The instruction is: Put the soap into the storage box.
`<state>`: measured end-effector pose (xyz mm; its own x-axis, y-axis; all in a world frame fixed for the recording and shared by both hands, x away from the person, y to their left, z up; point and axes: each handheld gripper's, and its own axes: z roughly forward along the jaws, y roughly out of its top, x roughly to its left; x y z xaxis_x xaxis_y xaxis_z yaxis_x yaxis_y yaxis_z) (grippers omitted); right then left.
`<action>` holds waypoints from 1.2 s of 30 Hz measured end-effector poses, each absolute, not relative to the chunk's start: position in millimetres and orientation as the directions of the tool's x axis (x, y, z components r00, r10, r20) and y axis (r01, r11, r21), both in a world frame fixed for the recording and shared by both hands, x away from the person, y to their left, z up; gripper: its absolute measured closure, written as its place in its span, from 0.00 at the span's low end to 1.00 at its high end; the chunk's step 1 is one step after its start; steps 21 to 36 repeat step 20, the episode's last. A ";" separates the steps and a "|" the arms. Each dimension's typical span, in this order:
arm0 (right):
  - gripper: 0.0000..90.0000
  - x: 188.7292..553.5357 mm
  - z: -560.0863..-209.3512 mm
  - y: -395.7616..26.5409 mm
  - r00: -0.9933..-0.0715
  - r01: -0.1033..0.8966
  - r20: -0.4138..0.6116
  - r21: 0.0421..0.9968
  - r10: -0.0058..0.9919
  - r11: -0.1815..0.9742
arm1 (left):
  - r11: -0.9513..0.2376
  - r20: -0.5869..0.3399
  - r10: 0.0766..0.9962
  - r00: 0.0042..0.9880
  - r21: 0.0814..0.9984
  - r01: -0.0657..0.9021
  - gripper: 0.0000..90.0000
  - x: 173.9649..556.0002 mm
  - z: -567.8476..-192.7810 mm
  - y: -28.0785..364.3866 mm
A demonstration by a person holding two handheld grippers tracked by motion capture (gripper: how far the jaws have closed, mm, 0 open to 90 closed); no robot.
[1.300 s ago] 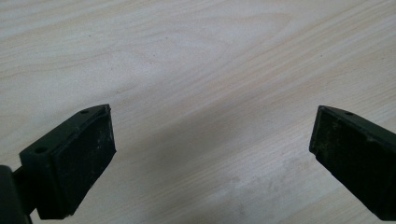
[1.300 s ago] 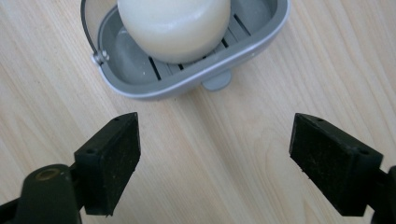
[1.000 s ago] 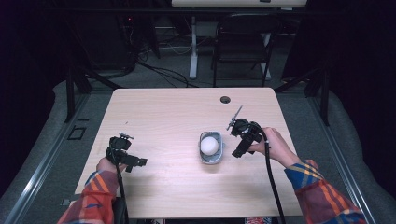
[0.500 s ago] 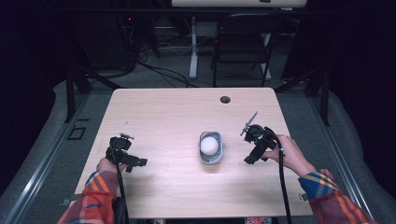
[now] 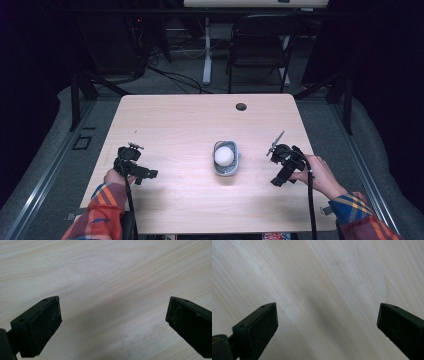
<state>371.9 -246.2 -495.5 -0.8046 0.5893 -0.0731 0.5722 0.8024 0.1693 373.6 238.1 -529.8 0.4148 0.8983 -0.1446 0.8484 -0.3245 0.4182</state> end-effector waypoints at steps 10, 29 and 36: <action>0.02 352.2 -517.9 -265.3 -0.788 0.593 -0.071 0.181 0.612 0.785 | -0.325 -0.146 0.898 0.416 0.419 0.848 0.00 373.6 -530.0 237.6; 0.03 358.3 -528.8 -272.2 -0.778 0.608 -0.092 0.143 0.622 0.781 | -0.337 -0.154 0.889 0.431 0.416 0.845 0.00 374.9 -529.9 237.5; 0.03 358.3 -528.8 -272.2 -0.778 0.608 -0.092 0.143 0.622 0.781 | -0.337 -0.154 0.889 0.431 0.416 0.845 0.00 374.9 -529.9 237.5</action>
